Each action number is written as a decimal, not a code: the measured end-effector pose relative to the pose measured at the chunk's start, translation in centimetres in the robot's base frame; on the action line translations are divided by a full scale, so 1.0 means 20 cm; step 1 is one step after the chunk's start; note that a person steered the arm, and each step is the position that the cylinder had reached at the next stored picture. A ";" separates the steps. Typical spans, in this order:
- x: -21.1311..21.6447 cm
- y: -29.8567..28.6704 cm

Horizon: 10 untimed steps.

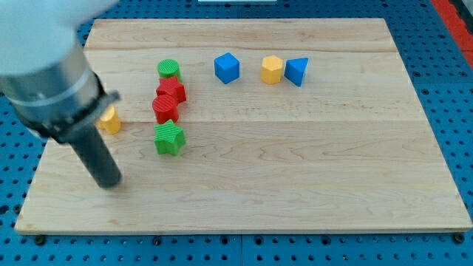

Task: Put the yellow heart diagonally top right to the green circle

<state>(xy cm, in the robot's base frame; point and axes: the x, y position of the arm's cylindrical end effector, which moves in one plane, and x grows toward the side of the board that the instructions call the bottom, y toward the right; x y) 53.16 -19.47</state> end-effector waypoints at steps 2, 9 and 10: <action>-0.60 0.00; -1.08 -0.05; -1.05 -0.38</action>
<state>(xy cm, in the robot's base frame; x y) 32.11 -27.02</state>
